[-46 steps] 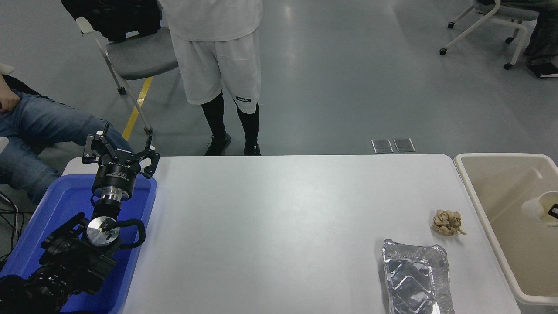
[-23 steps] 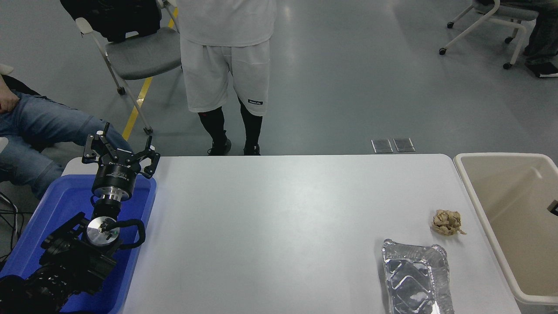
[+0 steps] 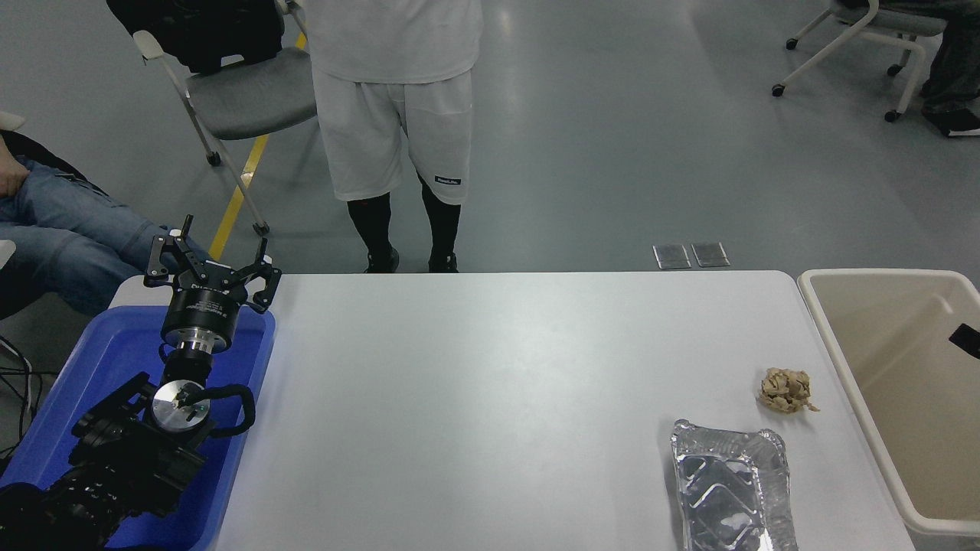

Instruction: Pick up paper cup place in dustbin

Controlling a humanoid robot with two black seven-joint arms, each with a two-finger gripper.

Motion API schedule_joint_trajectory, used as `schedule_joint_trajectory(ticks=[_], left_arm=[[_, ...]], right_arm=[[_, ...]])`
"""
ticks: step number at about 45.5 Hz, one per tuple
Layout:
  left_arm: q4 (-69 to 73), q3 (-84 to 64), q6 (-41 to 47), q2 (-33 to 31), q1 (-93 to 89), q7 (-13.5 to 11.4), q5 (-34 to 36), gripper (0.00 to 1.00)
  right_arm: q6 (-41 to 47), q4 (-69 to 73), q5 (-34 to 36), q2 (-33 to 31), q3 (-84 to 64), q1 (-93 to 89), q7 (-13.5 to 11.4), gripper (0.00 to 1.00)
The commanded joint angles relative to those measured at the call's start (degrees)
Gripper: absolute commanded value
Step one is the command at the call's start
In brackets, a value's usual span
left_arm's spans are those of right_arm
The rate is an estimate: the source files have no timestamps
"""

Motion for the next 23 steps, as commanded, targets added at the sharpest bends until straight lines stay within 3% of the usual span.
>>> schedule_joint_trajectory(ticks=[1,12,23], left_arm=[[0.0,0.0,0.0,0.0,0.0,0.0,0.03,0.99],[0.0,0.0,0.0,0.0,0.0,0.0,0.03,0.99],[0.0,0.0,0.0,0.0,0.0,0.0,0.03,0.99]], right_arm=[[2.81,10.5,-4.14,-4.65,-1.53,7.53,-0.02,1.0],[9.39,22.38,-4.76,-10.01,-10.66,20.35,-0.02,1.0],[24.6,23.7,-4.58,-7.56,-24.19,37.75,-0.02,1.0]])
